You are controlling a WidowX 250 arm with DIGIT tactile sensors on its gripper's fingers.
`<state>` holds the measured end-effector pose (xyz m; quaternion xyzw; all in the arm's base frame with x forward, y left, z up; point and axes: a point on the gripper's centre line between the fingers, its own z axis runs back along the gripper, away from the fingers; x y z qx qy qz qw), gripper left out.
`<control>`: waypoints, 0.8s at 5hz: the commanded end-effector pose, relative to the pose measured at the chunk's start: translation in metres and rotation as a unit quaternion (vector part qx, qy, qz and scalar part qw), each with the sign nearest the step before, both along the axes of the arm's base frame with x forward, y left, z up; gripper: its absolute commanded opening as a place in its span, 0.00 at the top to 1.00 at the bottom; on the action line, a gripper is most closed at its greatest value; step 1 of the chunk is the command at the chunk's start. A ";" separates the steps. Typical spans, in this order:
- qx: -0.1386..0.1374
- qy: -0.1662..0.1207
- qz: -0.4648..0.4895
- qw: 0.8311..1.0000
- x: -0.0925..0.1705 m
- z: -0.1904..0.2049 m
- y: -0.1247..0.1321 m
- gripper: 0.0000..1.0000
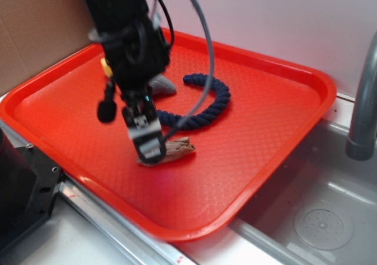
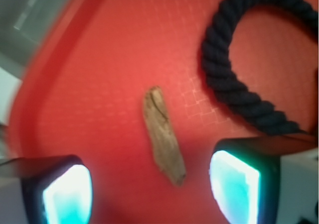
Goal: Grab the wood chip.
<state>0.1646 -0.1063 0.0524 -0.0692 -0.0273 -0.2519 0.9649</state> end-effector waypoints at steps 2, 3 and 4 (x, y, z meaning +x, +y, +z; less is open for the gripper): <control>0.048 -0.018 -0.018 0.999 -0.009 -0.046 -0.016 1.00; 0.042 -0.018 0.000 0.999 -0.001 -0.045 -0.013 1.00; 0.056 -0.008 0.033 0.998 0.003 -0.039 -0.006 1.00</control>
